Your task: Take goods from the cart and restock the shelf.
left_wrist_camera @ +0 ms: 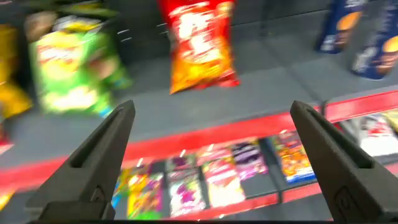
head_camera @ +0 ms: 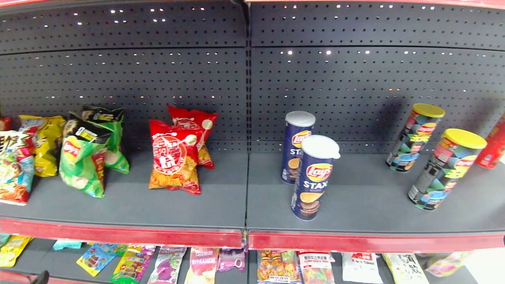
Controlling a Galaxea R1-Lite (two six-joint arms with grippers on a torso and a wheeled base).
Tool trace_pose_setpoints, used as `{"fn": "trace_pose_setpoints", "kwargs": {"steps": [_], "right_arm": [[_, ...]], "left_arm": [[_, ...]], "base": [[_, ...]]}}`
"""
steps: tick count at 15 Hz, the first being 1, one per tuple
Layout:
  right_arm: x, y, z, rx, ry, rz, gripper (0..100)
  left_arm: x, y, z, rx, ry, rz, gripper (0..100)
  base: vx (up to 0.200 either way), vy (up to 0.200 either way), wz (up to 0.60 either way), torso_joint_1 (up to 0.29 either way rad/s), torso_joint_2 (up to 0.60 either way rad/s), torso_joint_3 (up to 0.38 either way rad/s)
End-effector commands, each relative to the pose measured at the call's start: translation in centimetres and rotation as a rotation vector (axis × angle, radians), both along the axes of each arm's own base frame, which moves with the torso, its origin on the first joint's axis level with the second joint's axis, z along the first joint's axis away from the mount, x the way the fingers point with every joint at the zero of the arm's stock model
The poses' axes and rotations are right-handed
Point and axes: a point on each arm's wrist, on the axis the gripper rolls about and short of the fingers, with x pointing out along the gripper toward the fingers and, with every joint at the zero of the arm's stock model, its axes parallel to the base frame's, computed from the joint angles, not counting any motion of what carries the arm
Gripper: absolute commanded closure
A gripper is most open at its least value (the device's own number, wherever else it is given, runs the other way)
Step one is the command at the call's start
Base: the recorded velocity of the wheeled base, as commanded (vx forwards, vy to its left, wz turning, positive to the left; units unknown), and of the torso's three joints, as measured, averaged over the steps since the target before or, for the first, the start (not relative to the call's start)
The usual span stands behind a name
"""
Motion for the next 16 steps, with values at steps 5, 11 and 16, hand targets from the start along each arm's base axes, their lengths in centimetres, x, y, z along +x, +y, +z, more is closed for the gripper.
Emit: {"fn": "trace_pose_setpoints", "kwargs": {"steps": [5,11,16], "right_arm": [[1.4,0.5,1.4,0.03,0.023,0.2,0],[9.0,3.6,-0.3,0.103,0.285,0.436,0],[10.9,4.4,-2.3,0.108,0.393,0.415,0]], "left_arm": [[0.0,0.1,-0.8,0.024,0.014,0.037,0],[-2.4,0.7,-5.2,0.065,0.027,0.218,0],[-2.3,0.9,-6.8,0.047,0.016,0.295,0]], "base": [[0.0,0.0,0.0,0.0,0.0,0.0],[0.0,0.0,0.0,0.0,0.0,0.0],[0.0,0.0,0.0,0.0,0.0,0.0]]}}
